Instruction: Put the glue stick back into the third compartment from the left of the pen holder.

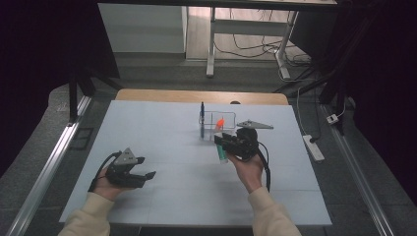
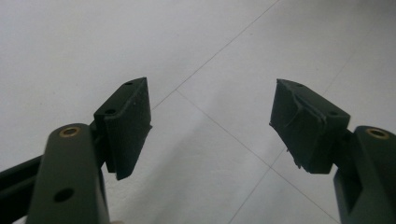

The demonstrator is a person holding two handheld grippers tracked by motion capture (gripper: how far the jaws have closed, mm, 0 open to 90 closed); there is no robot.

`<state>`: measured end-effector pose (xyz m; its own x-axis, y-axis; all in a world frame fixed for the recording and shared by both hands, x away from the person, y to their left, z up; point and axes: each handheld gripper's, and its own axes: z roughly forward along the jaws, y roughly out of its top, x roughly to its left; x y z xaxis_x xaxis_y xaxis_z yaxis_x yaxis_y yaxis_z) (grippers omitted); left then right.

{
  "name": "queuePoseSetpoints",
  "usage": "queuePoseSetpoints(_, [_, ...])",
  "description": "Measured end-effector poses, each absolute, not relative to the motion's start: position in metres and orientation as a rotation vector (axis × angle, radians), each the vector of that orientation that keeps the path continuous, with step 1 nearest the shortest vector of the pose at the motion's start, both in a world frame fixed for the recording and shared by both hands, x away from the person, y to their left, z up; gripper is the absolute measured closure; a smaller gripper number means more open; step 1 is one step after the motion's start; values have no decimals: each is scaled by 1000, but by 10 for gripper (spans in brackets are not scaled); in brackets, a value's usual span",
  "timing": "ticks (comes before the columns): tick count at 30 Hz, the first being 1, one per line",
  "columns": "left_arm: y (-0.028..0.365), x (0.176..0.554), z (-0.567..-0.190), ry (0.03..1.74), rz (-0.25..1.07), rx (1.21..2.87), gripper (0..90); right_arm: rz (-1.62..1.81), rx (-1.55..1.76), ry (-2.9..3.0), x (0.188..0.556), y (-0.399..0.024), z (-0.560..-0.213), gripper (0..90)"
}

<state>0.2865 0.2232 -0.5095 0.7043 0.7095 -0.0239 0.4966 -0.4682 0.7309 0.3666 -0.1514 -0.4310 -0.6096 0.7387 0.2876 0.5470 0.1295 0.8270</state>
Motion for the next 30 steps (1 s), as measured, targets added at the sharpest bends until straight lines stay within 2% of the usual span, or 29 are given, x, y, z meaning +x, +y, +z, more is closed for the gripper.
queuePoseSetpoints(30, [222, 286, -511, 910, 360, 2170, 286, 1514, 1316, 1994, 395, -174, -411, 642])
